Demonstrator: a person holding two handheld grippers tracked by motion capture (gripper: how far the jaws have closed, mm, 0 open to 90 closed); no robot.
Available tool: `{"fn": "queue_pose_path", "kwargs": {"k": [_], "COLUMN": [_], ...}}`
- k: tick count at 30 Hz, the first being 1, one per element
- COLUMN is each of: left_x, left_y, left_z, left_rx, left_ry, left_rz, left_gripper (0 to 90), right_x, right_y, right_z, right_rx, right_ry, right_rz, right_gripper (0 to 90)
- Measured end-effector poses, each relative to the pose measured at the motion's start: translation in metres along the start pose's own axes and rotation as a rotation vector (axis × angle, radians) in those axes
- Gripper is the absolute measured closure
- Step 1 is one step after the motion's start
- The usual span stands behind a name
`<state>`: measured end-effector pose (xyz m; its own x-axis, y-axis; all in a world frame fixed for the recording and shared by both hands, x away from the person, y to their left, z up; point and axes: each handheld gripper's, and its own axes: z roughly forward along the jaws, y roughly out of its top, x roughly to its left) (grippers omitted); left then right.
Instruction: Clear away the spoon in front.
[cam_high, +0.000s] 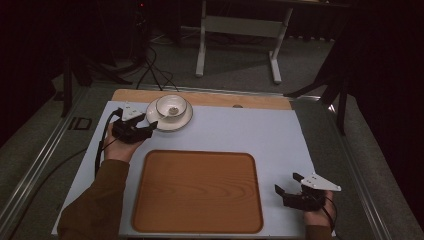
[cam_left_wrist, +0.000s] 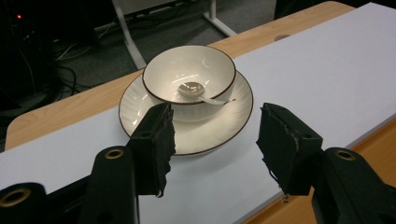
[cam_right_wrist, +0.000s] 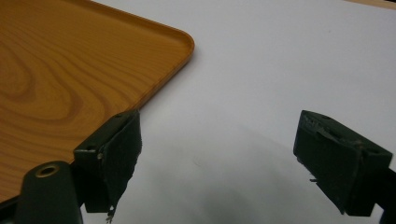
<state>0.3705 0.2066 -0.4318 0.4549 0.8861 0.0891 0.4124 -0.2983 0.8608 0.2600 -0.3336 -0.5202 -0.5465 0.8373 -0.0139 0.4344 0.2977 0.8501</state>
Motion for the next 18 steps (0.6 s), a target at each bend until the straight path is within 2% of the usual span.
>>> {"fn": "queue_pose_path", "kwargs": {"k": [11,18], "left_x": [-0.002,-0.002], "left_y": [0.007,0.006], "left_z": [0.019,0.035], "left_rx": [0.023,0.036], "left_ry": [-0.003,-0.013], "left_rz": [0.029,0.039], "left_gripper": [48.8,49.1], "right_x": [0.000,-0.001], "right_y": [0.000,0.000], "right_z": [0.000,0.000], "right_rx": [0.001,0.005], "right_ry": [0.000,0.003], "right_rz": [0.001,0.001], "right_gripper": [15.0,15.0]}}
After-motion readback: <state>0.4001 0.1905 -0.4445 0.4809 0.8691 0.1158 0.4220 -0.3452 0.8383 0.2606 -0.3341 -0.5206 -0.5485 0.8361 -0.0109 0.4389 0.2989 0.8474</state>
